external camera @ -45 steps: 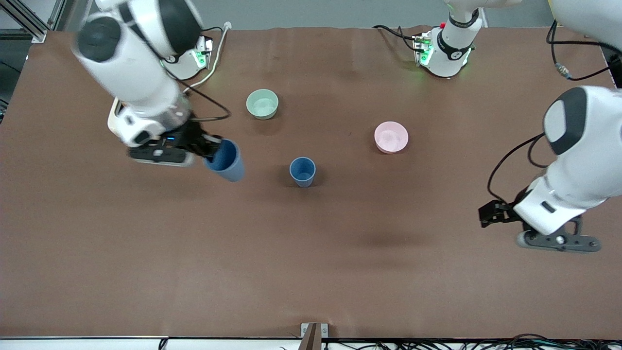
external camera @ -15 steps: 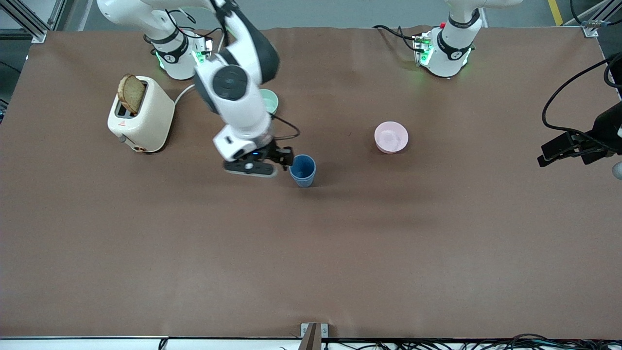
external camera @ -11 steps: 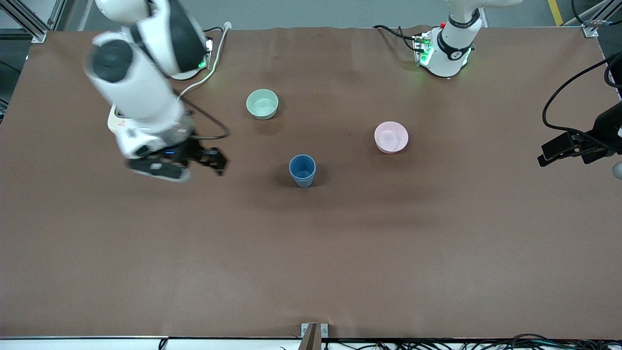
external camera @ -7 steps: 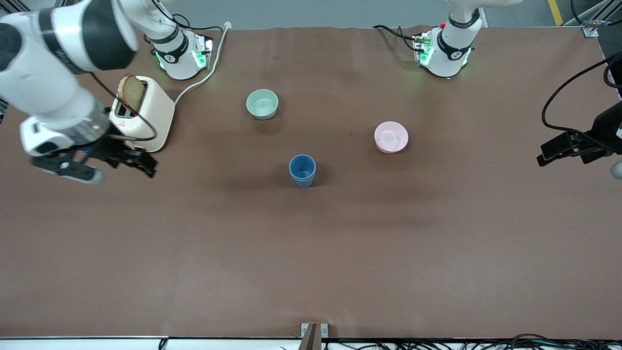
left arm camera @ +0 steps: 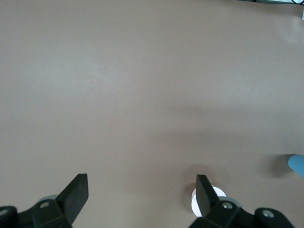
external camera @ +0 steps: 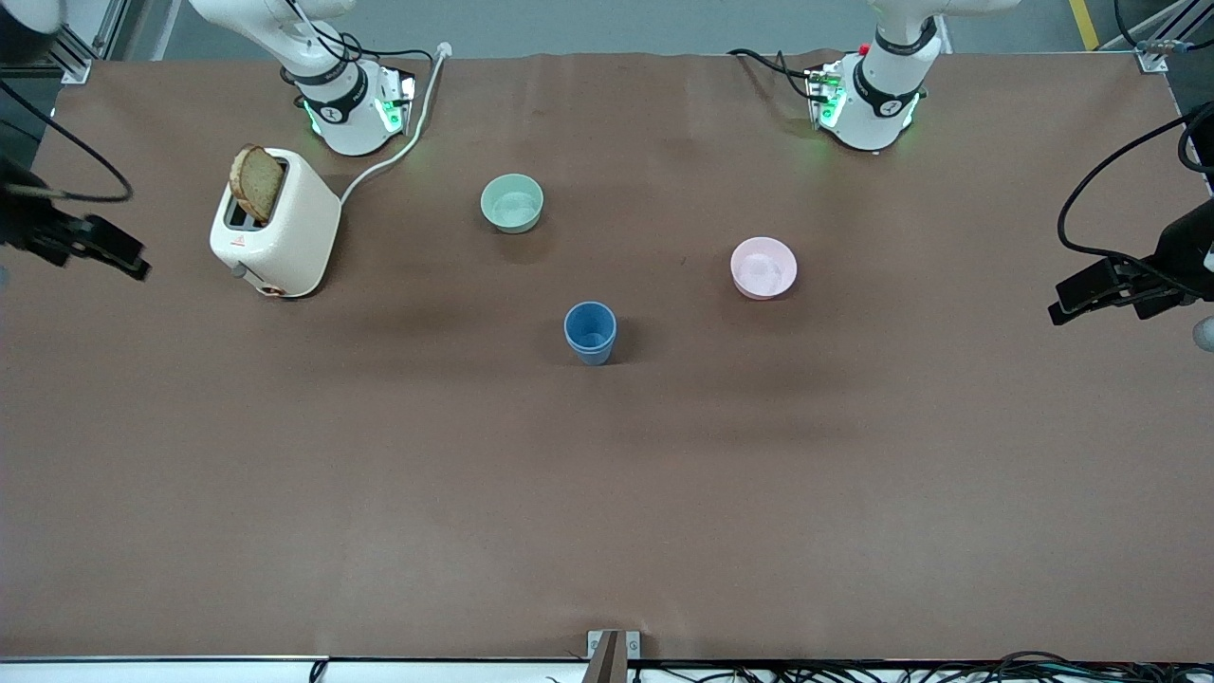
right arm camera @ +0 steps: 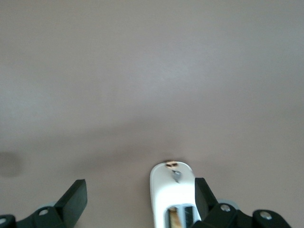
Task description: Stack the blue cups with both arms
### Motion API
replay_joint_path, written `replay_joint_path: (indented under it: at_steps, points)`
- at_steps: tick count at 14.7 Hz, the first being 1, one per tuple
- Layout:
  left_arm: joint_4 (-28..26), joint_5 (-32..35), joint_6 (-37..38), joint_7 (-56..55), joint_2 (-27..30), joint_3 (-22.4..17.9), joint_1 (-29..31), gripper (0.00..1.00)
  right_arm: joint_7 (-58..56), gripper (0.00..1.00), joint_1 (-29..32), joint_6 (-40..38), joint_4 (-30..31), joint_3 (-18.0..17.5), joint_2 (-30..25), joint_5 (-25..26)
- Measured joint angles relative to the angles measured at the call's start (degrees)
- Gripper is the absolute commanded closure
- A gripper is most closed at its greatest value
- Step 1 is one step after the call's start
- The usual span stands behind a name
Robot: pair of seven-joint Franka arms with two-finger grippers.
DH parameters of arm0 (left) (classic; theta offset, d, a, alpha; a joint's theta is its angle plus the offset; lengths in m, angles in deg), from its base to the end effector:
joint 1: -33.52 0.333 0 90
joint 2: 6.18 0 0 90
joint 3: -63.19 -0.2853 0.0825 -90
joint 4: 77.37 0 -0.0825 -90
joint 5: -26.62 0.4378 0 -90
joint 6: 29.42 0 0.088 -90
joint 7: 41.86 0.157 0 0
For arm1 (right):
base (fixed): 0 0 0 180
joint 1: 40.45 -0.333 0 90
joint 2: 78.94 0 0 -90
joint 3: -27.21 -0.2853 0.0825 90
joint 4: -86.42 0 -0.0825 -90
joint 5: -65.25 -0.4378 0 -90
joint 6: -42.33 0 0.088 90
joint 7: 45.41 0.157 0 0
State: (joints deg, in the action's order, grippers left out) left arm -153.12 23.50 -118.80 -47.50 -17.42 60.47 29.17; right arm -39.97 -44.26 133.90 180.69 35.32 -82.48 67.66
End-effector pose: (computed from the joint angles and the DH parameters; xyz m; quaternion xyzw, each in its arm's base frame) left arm 0.6632 -0.0301 0.5492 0.9990 0.0336 0.0195 0.0239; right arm 0.5917 -0.0527 0.5438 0.9963 -0.0844 0.0072 0.0166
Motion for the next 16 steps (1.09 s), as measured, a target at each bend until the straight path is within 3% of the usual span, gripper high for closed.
replay_joint_path:
  at_steps: [7,11,16]
  points:
    - [-0.1,0.0,0.0,0.0,0.0,1.6,-0.9,0.00,-4.1,0.00,3.5,-7.2,-10.9,-0.5,0.0,-0.3]
    - [-0.1,0.1,0.0,0.0,0.0,1.4,0.2,0.00,-4.1,0.00,3.3,-12.5,-11.8,-1.4,1.1,-1.0]
    - [-0.1,0.1,0.0,0.0,0.0,1.4,0.1,0.00,-4.1,0.00,3.3,-12.4,-11.8,-1.5,1.7,-1.4]
